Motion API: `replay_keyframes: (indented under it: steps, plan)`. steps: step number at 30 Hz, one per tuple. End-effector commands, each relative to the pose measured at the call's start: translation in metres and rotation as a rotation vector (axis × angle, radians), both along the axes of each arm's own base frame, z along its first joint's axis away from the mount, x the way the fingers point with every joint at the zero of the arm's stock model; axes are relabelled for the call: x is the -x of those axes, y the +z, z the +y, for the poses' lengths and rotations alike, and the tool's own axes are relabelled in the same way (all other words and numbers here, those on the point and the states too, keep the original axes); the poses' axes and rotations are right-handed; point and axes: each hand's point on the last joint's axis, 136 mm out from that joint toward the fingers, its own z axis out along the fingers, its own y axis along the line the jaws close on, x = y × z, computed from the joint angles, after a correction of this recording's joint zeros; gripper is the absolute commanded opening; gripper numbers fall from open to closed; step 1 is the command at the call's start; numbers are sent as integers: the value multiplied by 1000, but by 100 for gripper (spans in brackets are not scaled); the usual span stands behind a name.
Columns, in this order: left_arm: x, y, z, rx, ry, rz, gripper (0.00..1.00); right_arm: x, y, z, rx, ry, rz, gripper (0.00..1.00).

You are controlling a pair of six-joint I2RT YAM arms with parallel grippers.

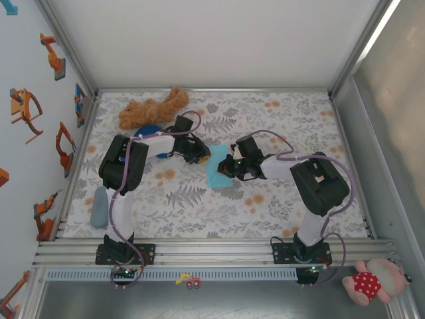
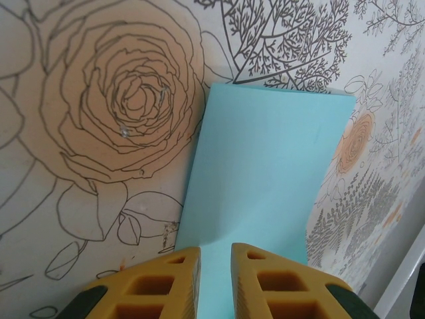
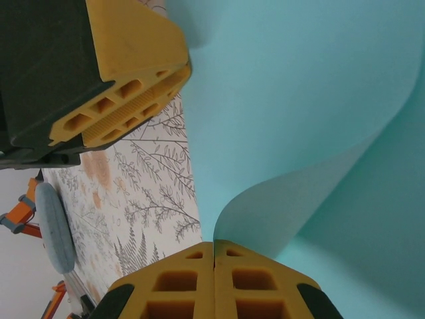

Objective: Fold a paper plane with a square sheet of paper (pick it up from the middle)
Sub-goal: Fold the triangle a second time at the center of the table.

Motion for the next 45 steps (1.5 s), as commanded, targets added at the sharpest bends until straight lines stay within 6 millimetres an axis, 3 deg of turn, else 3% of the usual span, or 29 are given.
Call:
replay_keyframes:
  steps: [1, 8, 18, 45]
  plan:
    - [16, -30, 10, -74, -12, 74, 22, -11, 7, 15, -30, 7, -31, 0]
    - [17, -30, 9, -74, -15, 75, 22, -19, -1, 22, -28, -5, -28, 0]
    - [19, -31, 9, -73, -19, 78, 22, -18, -12, 15, 29, -18, -16, 0]
    - [20, -30, 6, -65, -28, 76, 22, -15, -20, 15, 82, 5, 9, 0]
